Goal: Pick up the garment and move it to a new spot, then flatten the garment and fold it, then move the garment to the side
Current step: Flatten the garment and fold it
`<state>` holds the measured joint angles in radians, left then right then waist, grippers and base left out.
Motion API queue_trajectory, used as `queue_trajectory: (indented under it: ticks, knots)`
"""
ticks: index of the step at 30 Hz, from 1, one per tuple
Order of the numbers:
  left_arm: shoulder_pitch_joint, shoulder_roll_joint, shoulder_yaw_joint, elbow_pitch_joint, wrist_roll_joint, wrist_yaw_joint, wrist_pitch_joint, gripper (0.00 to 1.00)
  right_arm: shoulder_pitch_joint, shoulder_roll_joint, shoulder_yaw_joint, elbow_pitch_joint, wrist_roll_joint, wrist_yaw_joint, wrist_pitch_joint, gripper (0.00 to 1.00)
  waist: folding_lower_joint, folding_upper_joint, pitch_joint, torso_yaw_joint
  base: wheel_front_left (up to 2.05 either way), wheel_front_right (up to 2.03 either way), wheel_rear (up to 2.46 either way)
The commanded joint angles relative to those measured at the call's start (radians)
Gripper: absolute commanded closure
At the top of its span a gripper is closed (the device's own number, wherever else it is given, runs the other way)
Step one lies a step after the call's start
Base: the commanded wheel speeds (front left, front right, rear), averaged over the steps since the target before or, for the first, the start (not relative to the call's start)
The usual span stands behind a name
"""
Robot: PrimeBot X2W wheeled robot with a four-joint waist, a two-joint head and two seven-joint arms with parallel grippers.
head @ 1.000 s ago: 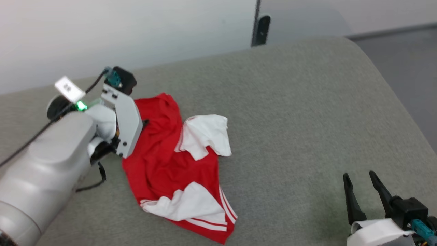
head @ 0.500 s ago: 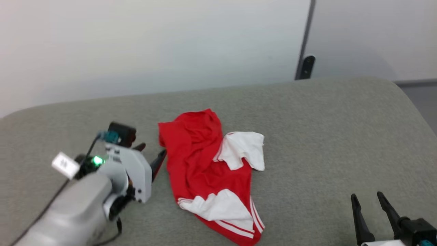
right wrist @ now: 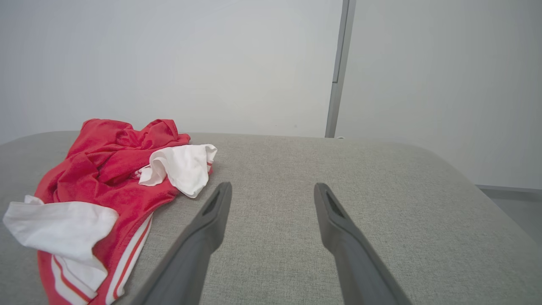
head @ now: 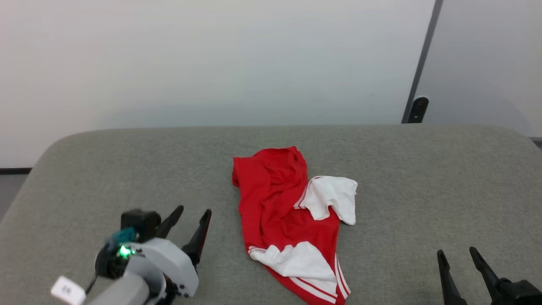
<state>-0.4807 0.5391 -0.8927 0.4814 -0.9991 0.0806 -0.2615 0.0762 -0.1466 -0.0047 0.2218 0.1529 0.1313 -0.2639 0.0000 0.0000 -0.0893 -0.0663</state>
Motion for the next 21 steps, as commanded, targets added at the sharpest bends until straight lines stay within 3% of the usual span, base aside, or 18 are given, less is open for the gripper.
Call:
queue_trajectory:
  ticks: [1, 4, 7, 8, 11, 21]
  knots:
    - [0.079, -0.017, 0.079, -0.045, 0.042, 0.024, -0.002, 0.00, 0.021, -0.002, 0.000, -0.003, 0.004, -0.001, -0.001, 0.00, 0.0000, 0.0000, -0.008, 0.019, 0.00, 0.00, 0.00]
    - [0.175, -0.049, 0.217, -0.113, 0.118, 0.035, -0.002, 0.00, 0.021, -0.001, -0.003, -0.007, 0.005, -0.001, -0.001, 0.00, 0.0000, 0.0000, -0.011, 0.034, 0.00, 0.00, 0.00]
    - [0.253, -0.087, 0.329, -0.161, 0.216, 0.015, -0.003, 0.00, 0.026, -0.003, -0.003, -0.009, 0.004, -0.001, -0.001, 0.00, 0.0000, 0.0000, -0.013, 0.044, 0.00, 0.00, 0.00]
    - [0.253, -0.087, 0.329, -0.161, 0.216, 0.015, -0.003, 0.00, 0.026, -0.003, -0.003, -0.009, 0.004, -0.001, -0.001, 0.00, 0.0000, 0.0000, -0.013, 0.044, 0.00, 0.00, 0.00]
    - [0.348, -0.148, 0.468, -0.229, 0.349, -0.021, -0.002, 0.00, 0.031, -0.006, -0.006, -0.012, 0.006, -0.001, -0.001, 0.00, 0.0000, 0.0000, -0.016, 0.053, 0.00, 0.00, 0.00]
    - [0.447, -0.253, 0.659, -0.262, 0.557, -0.134, -0.002, 0.00, 0.021, -0.003, 0.004, -0.021, -0.003, -0.001, -0.001, 0.00, 0.0000, 0.0000, -0.003, 0.046, 0.00, 0.00, 0.00]
